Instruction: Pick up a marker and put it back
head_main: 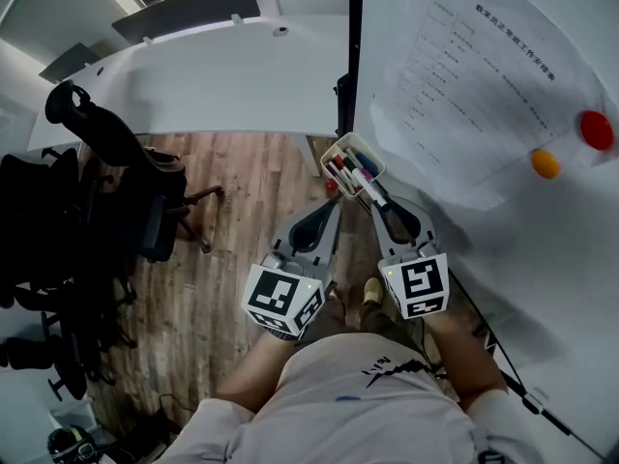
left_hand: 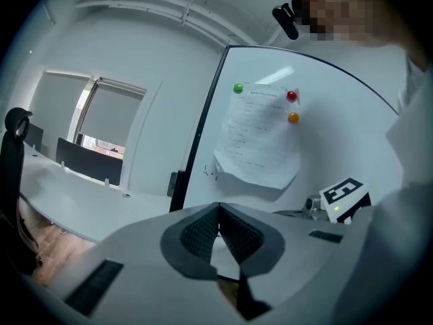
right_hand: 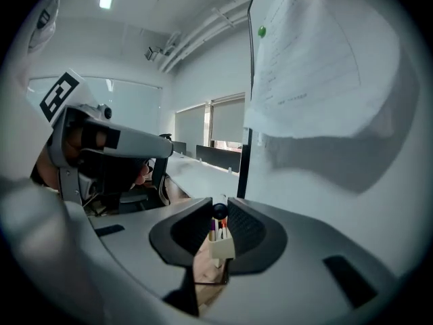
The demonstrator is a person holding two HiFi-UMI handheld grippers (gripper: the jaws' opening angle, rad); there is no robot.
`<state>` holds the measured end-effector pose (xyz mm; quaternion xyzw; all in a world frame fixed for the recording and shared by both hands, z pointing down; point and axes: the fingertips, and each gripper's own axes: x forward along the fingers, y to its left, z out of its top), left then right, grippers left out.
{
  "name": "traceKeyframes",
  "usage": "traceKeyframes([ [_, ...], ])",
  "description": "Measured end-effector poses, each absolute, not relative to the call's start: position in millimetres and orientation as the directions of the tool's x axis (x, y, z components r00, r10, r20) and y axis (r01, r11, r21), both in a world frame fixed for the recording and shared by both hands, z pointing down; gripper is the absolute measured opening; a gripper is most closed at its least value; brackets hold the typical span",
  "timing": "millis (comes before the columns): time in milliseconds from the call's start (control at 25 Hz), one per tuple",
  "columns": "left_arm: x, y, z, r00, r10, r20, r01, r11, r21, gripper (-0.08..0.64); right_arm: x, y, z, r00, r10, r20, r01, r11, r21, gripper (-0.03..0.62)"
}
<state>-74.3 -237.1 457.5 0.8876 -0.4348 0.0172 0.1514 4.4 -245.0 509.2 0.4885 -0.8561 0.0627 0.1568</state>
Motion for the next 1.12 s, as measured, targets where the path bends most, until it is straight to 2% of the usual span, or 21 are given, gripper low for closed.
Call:
traceKeyframes([
  [400,-73.8,-238.1,491.8,0.639,-0.734,0.231,-0.767,-0.581,0.272,0.011,-0.2,-259.8,588.0,-0.446,-0.765,0.465,-0.864,0.504,0.0,0.077],
  [1120,-87.6,-244.6,501.5,0.612,-0.748,0.255,-0.788,-0.55,0.279,0.011,-14.4,-271.1,632.7,-0.459,-0.7,0.547,-0.837,0.547,-0.001,0.077],
])
